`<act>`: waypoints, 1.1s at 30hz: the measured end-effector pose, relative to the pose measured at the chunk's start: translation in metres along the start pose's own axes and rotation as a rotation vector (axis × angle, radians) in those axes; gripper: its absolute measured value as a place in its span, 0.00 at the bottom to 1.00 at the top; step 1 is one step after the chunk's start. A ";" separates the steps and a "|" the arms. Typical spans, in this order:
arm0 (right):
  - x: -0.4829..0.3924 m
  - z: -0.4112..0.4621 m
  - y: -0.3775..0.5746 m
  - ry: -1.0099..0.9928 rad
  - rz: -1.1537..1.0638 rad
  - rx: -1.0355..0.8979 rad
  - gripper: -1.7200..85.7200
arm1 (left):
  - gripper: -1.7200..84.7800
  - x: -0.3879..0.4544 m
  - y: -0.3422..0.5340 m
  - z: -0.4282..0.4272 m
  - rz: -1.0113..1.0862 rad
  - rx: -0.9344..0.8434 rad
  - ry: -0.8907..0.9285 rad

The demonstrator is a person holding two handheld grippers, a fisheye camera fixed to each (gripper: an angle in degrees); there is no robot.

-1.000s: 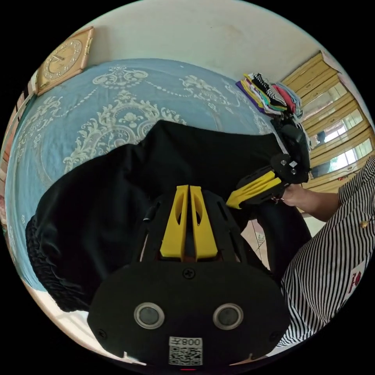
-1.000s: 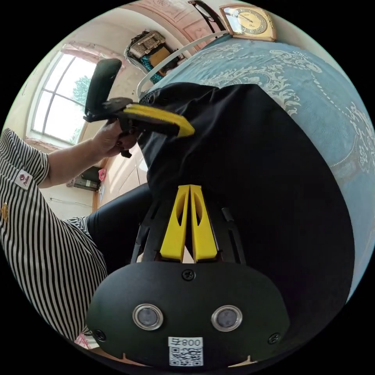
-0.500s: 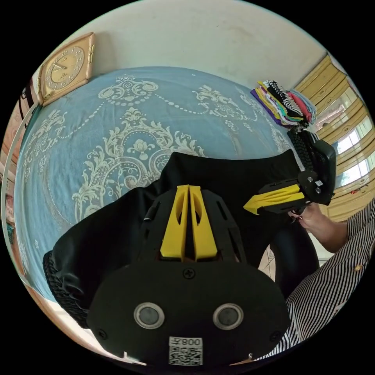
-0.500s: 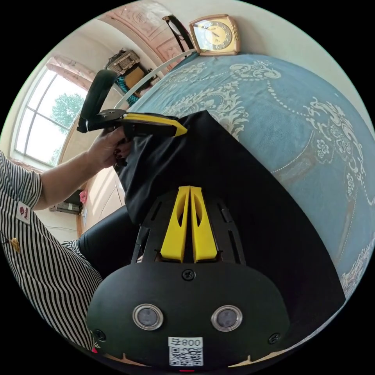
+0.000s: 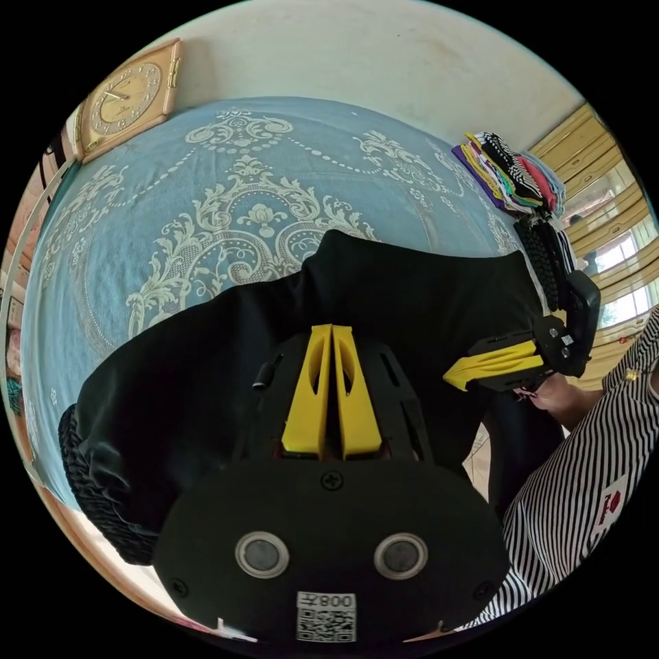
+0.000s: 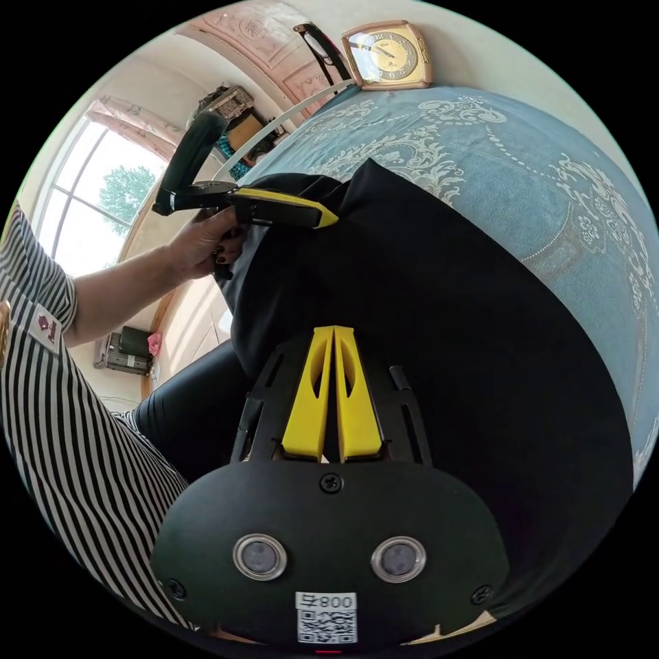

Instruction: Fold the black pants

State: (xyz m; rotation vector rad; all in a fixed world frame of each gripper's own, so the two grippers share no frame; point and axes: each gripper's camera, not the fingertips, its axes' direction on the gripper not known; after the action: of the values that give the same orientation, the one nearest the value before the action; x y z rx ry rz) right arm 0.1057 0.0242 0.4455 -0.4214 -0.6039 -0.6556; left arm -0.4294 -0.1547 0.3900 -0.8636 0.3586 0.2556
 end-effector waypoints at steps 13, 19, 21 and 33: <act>0.029 0.008 0.019 -0.105 0.041 -0.024 0.02 | 0.02 0.014 -0.040 -0.001 0.010 0.015 0.001; 0.033 0.011 0.029 -0.111 0.055 -0.011 0.02 | 0.02 0.028 -0.036 -0.012 -0.016 0.056 0.021; 0.031 0.005 0.035 -0.106 0.055 0.011 0.02 | 0.02 0.040 -0.026 -0.024 0.007 0.079 0.036; 0.014 0.035 0.070 -0.005 0.096 -0.125 0.02 | 0.02 0.116 0.042 -0.025 -0.020 -0.110 0.103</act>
State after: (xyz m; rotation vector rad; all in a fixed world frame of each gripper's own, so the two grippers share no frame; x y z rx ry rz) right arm 0.1480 0.0869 0.4681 -0.5654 -0.5460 -0.6026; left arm -0.3441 -0.1391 0.2993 -0.9910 0.4346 0.2141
